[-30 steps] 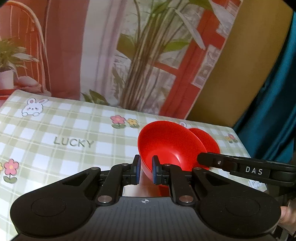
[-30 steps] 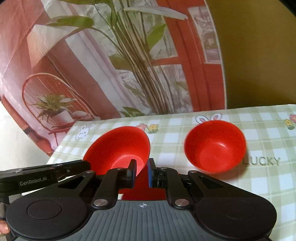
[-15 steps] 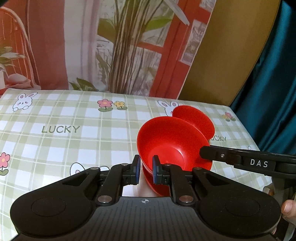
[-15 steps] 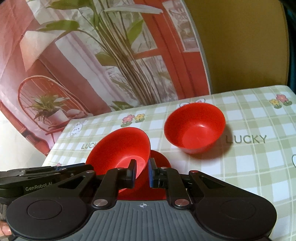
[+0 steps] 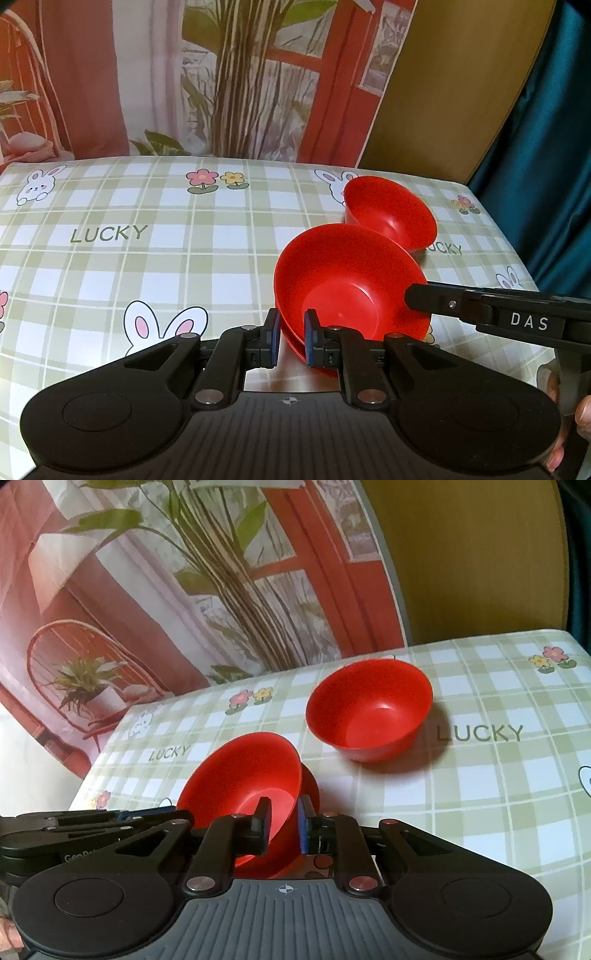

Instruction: Organize plates and bowls

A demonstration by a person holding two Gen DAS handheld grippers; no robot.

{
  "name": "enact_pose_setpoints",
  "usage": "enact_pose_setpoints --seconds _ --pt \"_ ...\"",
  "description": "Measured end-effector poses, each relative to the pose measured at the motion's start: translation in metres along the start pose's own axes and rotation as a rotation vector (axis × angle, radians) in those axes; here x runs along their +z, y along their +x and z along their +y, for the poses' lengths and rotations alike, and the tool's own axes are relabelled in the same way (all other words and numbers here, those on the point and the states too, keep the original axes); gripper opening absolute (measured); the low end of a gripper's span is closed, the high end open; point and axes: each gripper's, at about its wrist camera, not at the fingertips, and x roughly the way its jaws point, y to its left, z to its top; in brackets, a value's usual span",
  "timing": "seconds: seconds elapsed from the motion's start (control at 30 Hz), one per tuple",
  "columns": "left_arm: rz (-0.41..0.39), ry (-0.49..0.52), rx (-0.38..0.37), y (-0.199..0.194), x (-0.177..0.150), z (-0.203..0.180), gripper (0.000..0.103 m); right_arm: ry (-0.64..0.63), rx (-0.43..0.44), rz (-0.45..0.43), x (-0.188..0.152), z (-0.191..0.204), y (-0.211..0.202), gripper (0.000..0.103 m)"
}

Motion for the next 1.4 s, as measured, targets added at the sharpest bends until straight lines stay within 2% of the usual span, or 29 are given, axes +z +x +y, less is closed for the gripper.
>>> enact_pose_setpoints --seconds 0.3,0.63,0.67,0.77,0.87,1.03,1.17,1.4 --pt "0.013 -0.006 0.012 0.005 0.001 -0.001 0.015 0.003 0.005 0.007 -0.002 -0.003 -0.001 0.019" --pt "-0.053 -0.002 0.000 -0.001 0.017 -0.009 0.015 0.002 0.002 -0.016 -0.002 -0.011 -0.011 0.020" --pt "-0.063 -0.001 -0.008 -0.001 0.021 -0.010 0.017 0.003 -0.001 -0.021 -0.001 -0.012 -0.012 0.020" --pt "-0.102 -0.010 -0.037 -0.001 0.029 -0.013 0.041 0.003 -0.017 -0.041 0.004 -0.020 -0.015 0.020" --pt "-0.133 -0.009 -0.076 0.002 0.036 -0.019 0.044 0.001 -0.044 -0.056 0.011 -0.029 -0.014 0.020" --pt "-0.126 -0.002 -0.107 0.023 0.051 -0.030 0.044 0.002 -0.086 -0.095 0.022 -0.044 -0.014 0.020" --pt "-0.090 -0.016 -0.126 0.048 0.060 -0.037 0.044 0.024 -0.120 -0.124 0.032 -0.058 -0.007 0.020" --pt "-0.026 -0.052 -0.109 0.085 0.065 -0.031 0.044 0.082 -0.158 -0.154 0.040 -0.077 0.012 0.020"
